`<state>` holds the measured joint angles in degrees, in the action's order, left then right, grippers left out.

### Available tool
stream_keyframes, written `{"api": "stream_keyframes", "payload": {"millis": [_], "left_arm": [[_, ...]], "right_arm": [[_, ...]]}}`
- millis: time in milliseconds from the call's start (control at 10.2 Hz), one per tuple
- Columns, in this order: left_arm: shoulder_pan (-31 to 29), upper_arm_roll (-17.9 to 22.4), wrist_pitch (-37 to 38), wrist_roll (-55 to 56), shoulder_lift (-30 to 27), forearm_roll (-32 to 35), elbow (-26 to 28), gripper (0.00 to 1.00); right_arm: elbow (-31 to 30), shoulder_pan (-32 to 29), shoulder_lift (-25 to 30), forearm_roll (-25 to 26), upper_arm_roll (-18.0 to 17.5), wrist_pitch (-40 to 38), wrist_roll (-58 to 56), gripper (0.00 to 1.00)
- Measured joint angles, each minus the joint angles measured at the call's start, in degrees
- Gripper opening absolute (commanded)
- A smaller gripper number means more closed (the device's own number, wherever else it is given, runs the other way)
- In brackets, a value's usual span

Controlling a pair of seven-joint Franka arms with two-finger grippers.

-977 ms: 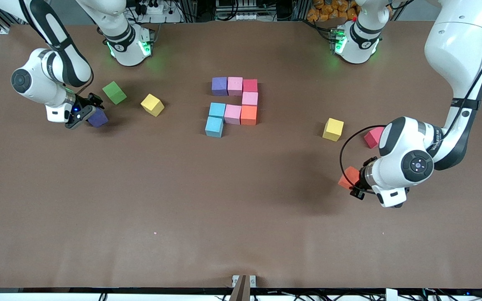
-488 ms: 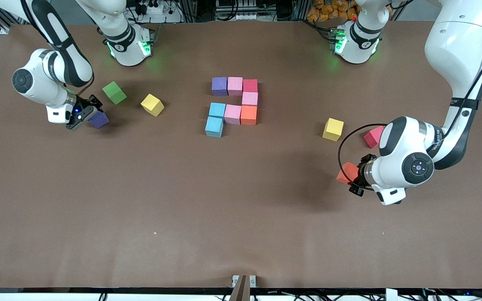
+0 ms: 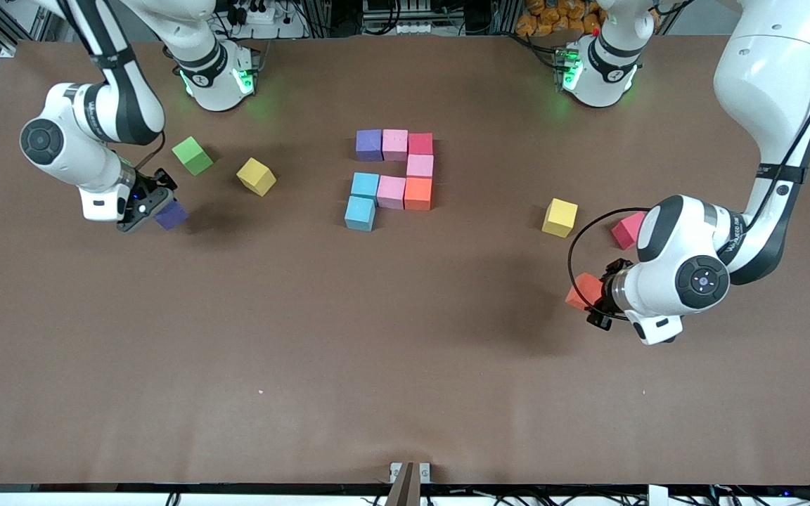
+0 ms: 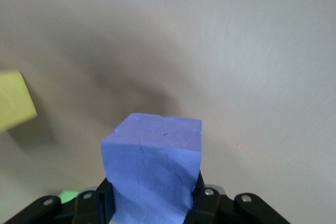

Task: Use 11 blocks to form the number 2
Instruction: 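Carry the purple cube to the cube group with the right gripper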

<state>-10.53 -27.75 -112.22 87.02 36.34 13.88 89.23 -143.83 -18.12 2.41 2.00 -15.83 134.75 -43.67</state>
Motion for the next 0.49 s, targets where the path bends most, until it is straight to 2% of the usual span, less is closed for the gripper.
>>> {"api": "stream_keyframes", "payload": {"millis": [293, 488], "left_arm": [[0.1, 0.0, 0.0, 0.0, -0.1, 0.0, -1.5, 0.00], [0.3, 0.0, -0.1, 0.0, -0.1, 0.5, -1.9, 0.00]], "right_arm": [[4.4, 10.4, -0.2, -2.5, -0.2, -0.6, 15.1, 0.42], [8.1, 17.7, -2.8, -9.5, -0.3, -0.6, 23.9, 0.42]]}}
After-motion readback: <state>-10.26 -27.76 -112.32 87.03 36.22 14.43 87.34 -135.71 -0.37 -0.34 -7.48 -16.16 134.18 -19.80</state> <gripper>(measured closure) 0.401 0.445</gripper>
